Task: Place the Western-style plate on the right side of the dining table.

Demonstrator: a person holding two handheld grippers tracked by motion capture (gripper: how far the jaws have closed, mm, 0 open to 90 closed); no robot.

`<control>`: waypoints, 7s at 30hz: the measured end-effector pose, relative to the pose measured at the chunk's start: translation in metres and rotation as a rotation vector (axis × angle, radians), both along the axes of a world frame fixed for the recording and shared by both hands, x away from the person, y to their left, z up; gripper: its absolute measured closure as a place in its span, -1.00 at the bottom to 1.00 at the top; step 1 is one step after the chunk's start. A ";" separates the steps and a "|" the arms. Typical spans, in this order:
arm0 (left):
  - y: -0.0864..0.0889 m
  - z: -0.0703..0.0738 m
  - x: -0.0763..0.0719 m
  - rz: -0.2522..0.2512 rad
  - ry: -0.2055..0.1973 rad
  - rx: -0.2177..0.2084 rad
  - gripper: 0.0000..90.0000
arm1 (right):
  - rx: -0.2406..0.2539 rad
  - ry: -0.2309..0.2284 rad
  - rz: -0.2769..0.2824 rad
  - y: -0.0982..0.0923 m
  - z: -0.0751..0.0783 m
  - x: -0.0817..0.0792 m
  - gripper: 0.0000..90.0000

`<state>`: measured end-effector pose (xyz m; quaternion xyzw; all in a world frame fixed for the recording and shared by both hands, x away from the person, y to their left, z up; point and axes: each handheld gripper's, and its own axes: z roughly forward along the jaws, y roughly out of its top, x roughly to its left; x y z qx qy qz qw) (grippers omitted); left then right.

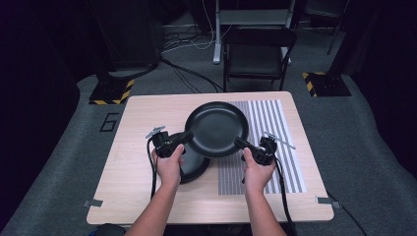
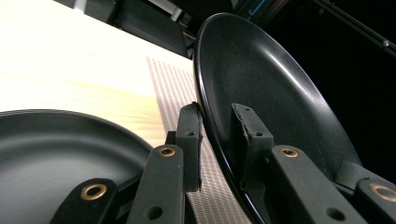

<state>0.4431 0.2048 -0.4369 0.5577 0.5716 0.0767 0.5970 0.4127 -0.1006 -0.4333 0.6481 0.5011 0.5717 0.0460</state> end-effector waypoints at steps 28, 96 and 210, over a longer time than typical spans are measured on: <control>-0.066 0.003 0.014 -0.144 -0.001 -0.009 0.66 | 0.009 0.000 -0.140 -0.059 0.003 -0.032 0.62; -0.109 -0.009 0.075 -0.152 0.099 0.001 0.66 | -0.012 0.053 -0.169 -0.100 -0.004 0.022 0.62; -0.143 -0.078 0.087 -0.165 0.332 0.279 0.46 | -0.015 0.280 -0.158 -0.114 -0.095 0.033 0.48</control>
